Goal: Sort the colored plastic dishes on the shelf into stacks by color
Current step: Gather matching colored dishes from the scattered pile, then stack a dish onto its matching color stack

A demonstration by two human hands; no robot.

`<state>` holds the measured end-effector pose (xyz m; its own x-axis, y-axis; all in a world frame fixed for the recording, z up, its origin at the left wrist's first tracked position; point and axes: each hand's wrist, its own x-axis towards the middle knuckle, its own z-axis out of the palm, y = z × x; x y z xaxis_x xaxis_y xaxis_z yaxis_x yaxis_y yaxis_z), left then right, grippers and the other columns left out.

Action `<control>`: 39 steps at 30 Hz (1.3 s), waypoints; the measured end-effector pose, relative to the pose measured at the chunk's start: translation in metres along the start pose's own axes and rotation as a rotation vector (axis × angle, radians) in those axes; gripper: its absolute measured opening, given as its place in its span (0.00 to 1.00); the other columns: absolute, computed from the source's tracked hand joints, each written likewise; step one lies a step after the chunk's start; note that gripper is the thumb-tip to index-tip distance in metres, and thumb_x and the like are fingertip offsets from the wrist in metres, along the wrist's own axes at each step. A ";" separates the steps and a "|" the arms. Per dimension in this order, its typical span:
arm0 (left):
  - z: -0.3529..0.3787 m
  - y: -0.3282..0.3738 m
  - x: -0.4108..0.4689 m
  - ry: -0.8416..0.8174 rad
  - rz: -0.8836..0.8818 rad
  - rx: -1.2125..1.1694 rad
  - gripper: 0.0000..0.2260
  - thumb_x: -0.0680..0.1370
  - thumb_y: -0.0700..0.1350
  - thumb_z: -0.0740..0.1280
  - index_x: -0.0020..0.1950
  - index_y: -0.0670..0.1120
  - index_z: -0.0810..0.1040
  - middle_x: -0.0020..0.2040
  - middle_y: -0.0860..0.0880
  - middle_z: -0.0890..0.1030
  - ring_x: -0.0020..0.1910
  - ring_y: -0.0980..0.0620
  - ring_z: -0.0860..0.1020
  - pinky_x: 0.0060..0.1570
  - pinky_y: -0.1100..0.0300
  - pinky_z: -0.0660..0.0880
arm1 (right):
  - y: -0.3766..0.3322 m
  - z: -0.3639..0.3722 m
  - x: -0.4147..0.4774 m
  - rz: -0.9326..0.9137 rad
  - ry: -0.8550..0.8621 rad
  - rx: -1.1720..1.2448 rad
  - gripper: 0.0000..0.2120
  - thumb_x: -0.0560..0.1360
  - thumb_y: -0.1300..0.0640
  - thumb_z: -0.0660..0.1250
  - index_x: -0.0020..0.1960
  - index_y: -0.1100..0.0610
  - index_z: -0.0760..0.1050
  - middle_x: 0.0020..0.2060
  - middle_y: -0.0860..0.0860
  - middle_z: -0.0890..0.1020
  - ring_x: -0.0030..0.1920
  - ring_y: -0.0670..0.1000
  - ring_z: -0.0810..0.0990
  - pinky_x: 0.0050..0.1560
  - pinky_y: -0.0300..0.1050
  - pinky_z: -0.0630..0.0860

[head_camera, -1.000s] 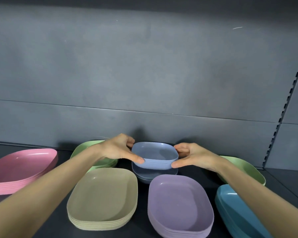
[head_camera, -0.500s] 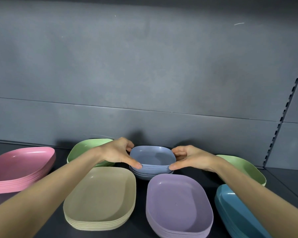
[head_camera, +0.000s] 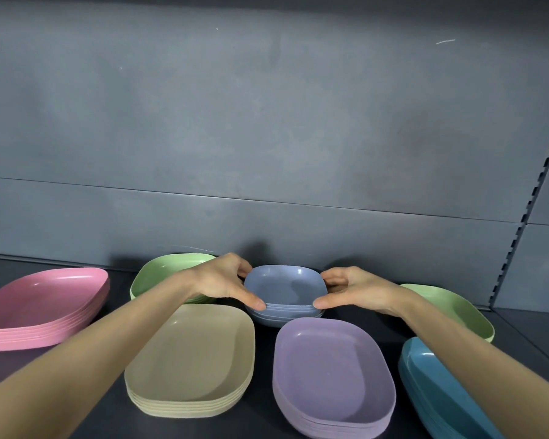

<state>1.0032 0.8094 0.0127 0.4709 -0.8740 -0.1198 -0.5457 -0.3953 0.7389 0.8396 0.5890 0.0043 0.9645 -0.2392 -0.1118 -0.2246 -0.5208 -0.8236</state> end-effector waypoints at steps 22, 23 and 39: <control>0.001 0.007 0.000 0.086 -0.070 0.301 0.39 0.55 0.61 0.78 0.61 0.46 0.75 0.56 0.53 0.80 0.54 0.51 0.80 0.58 0.53 0.76 | -0.018 0.006 -0.014 0.084 0.071 -0.237 0.24 0.65 0.51 0.77 0.59 0.54 0.77 0.54 0.45 0.83 0.57 0.46 0.80 0.64 0.46 0.73; 0.000 0.012 -0.001 0.091 -0.070 0.333 0.36 0.59 0.59 0.78 0.61 0.45 0.74 0.56 0.53 0.79 0.54 0.51 0.79 0.58 0.54 0.75 | -0.021 0.005 -0.016 0.087 0.082 -0.282 0.23 0.67 0.53 0.76 0.60 0.56 0.76 0.55 0.46 0.82 0.57 0.48 0.79 0.63 0.43 0.72; 0.046 0.192 -0.032 0.298 0.322 0.657 0.29 0.73 0.52 0.72 0.70 0.44 0.69 0.67 0.46 0.74 0.67 0.47 0.70 0.66 0.52 0.67 | -0.046 -0.101 -0.169 0.055 0.506 -0.795 0.29 0.73 0.48 0.71 0.70 0.56 0.68 0.65 0.55 0.74 0.66 0.56 0.70 0.63 0.46 0.68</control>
<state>0.8518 0.7481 0.1276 0.3355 -0.8981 0.2844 -0.9407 -0.3030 0.1527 0.6727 0.5706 0.1169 0.8167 -0.5103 0.2695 -0.4770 -0.8598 -0.1824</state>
